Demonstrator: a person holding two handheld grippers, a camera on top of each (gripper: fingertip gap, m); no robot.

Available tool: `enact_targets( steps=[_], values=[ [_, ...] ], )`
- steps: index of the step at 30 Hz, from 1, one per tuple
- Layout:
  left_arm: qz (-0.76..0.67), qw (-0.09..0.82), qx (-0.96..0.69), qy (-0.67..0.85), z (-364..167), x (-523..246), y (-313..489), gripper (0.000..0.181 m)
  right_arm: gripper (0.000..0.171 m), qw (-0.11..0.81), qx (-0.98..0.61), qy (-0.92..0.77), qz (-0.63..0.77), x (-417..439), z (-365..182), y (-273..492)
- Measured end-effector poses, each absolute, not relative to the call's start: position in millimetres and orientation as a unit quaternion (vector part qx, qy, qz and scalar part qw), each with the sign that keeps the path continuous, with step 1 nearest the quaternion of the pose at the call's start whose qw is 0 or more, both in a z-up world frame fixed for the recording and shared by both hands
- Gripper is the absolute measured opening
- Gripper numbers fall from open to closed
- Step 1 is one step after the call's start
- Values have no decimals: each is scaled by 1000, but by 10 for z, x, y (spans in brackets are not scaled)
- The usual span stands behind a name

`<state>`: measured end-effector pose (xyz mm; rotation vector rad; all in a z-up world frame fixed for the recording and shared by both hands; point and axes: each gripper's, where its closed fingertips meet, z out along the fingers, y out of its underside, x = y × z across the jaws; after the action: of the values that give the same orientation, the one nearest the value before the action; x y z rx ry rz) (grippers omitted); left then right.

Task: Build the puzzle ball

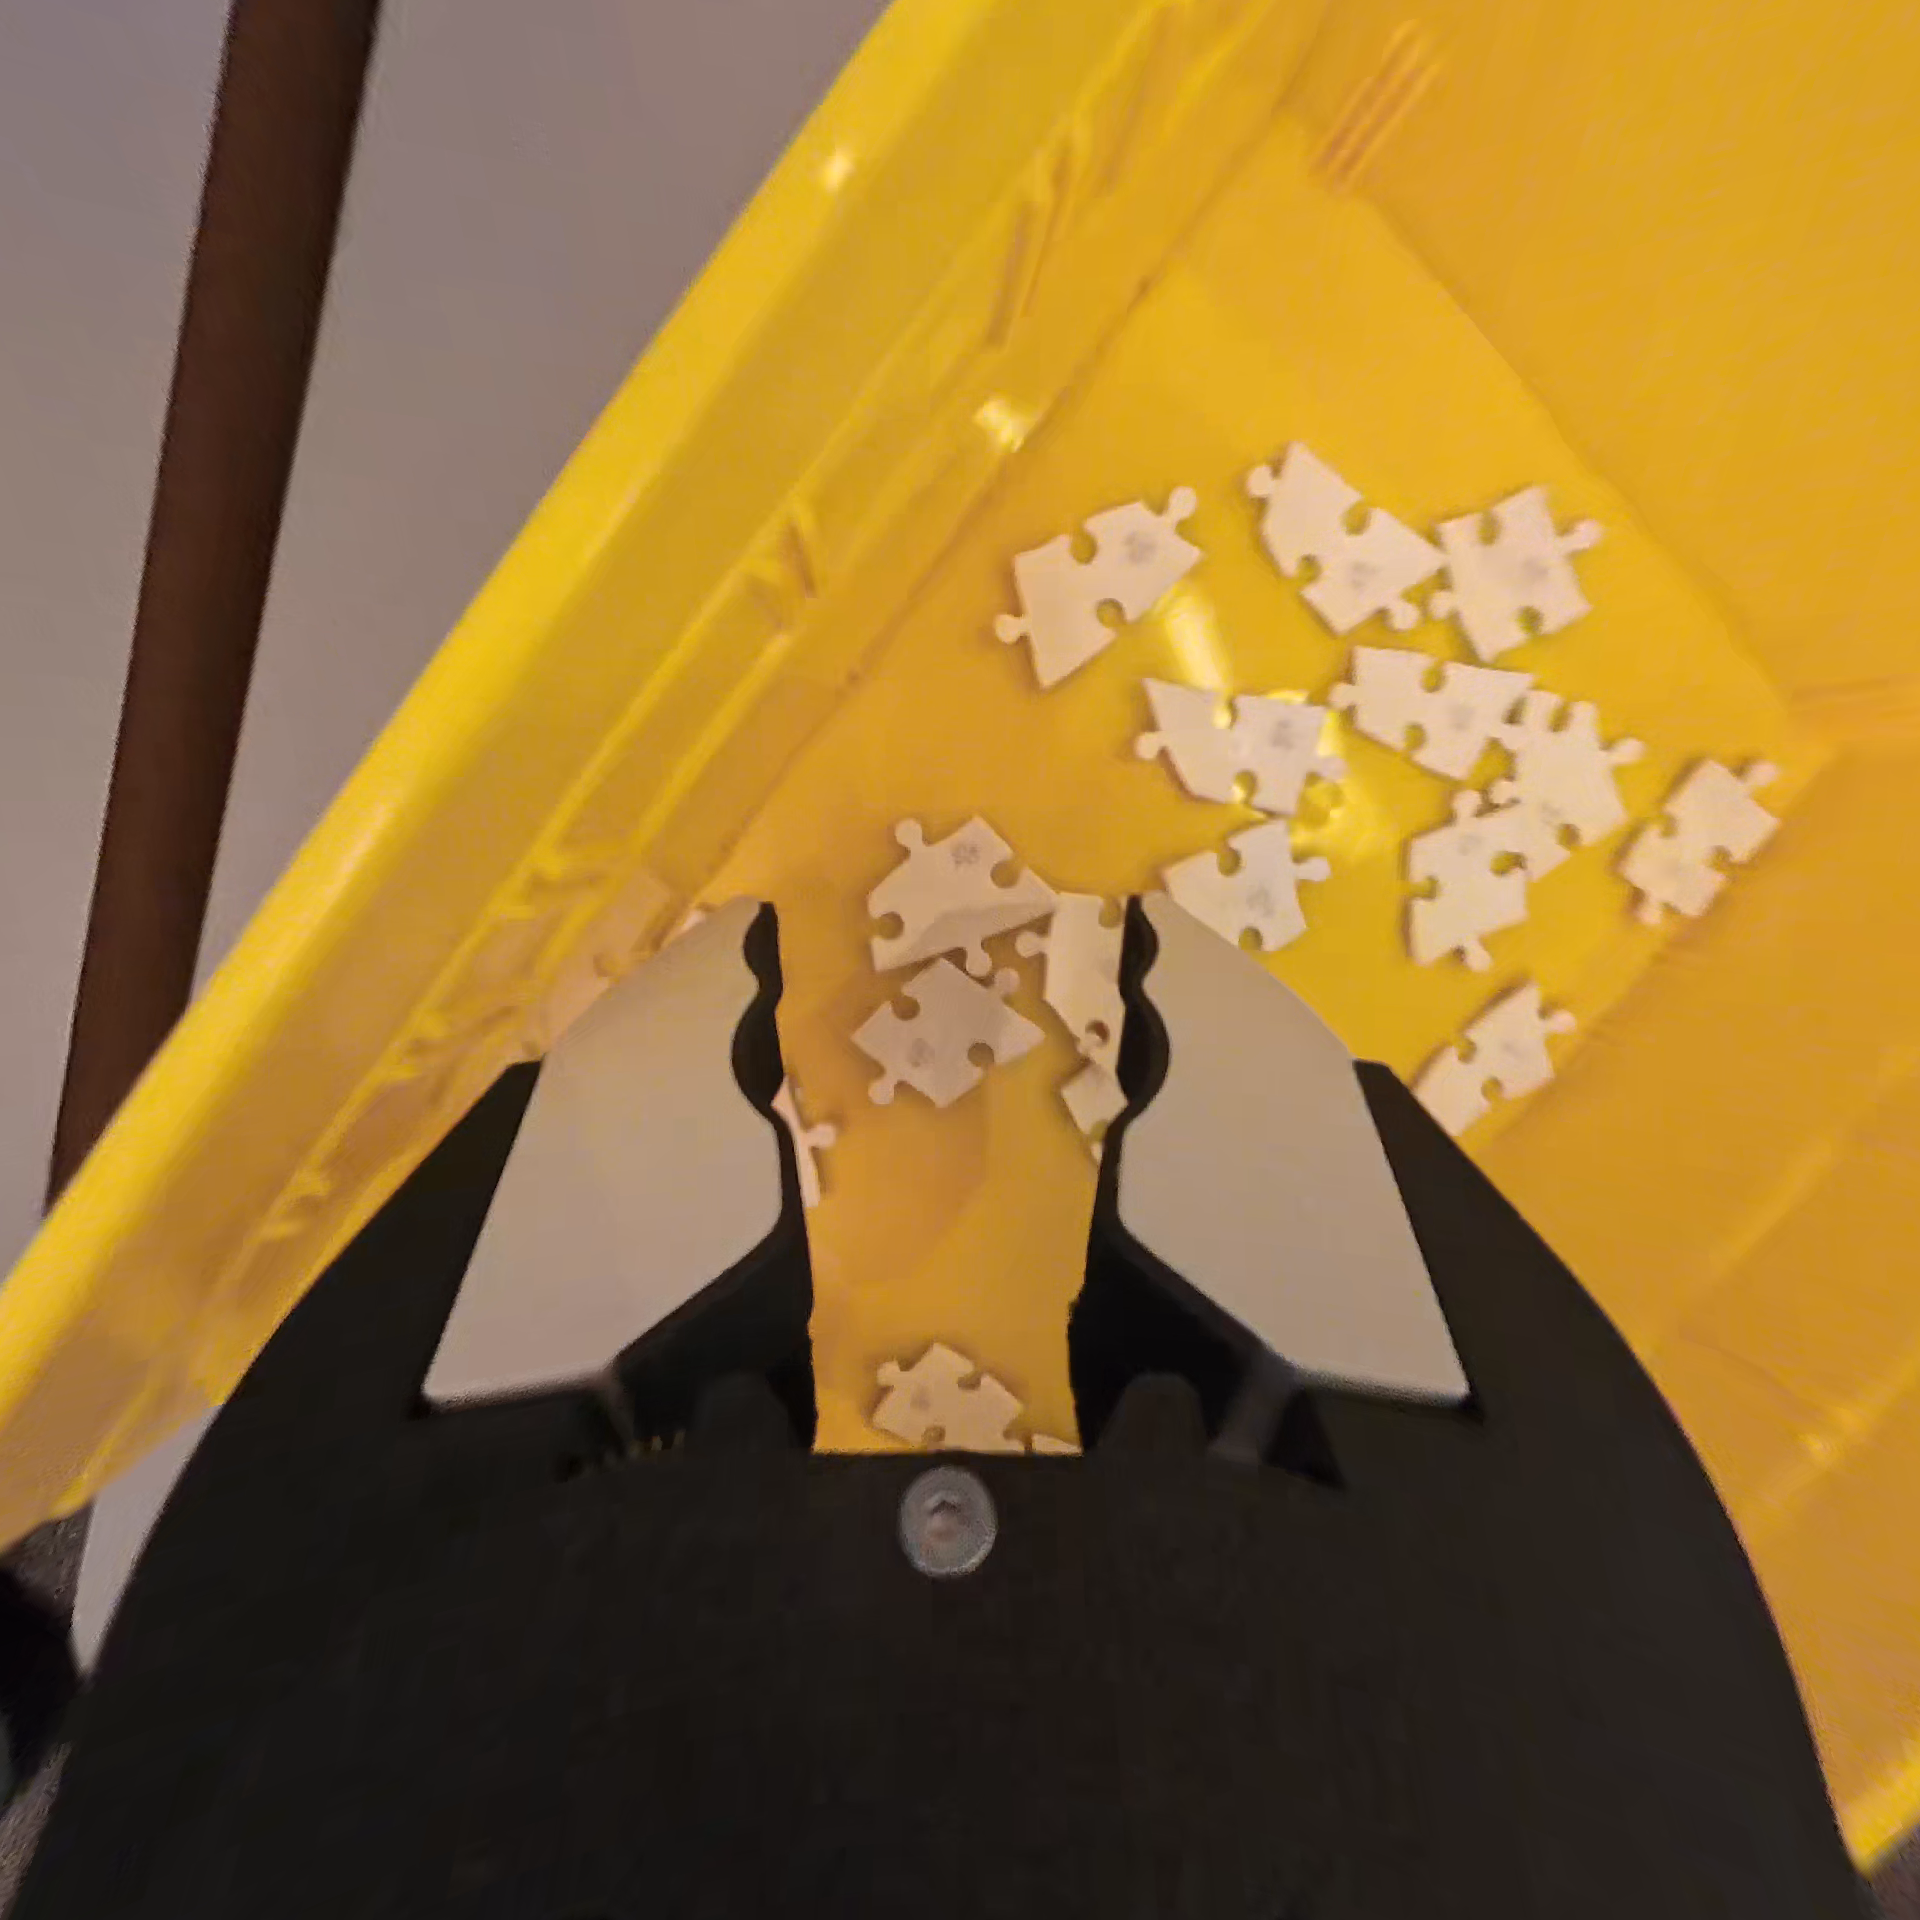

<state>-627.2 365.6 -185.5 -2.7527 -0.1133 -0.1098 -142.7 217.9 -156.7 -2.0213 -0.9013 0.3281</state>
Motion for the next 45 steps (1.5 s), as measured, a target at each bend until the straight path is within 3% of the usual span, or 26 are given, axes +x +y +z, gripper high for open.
enact_targets(
  steps=[4,10,14,16,22,26,34,39,45],
  values=[
    [32,150,-987,-49,-1983,-6389,3662,65,22,432,-820,-356,123,-1307,-1617,2208],
    [9,151,-984,-90,-2080,-6331,3679,65,21,429,-824,-344,138,-1171,-1721,2220],
    [6,156,-982,-109,-2077,-6356,3643,53,21,425,-824,-347,140,-1131,-1764,2222],
    [5,160,-981,-109,-2068,-6357,3633,36,21,428,-823,-347,140,-1115,-1757,2227],
    [-27,175,-982,-65,-2043,-6281,3608,35,21,435,-819,-346,140,-1092,-1690,2218],
    [-39,237,-970,27,-1699,-6100,3627,35,20,442,-814,-356,127,-1099,-1594,2193],
    [-63,365,-860,350,-707,-4556,3226,35,17,390,-792,-370,289,-1673,-1117,2265],
    [-55,371,-785,494,-720,-3429,2786,34,17,318,-763,-347,443,-2192,-806,2340],
    [-20,371,-716,592,-1067,-2572,2388,34,17,241,-773,-332,484,-2385,-988,2269]
  ],
)
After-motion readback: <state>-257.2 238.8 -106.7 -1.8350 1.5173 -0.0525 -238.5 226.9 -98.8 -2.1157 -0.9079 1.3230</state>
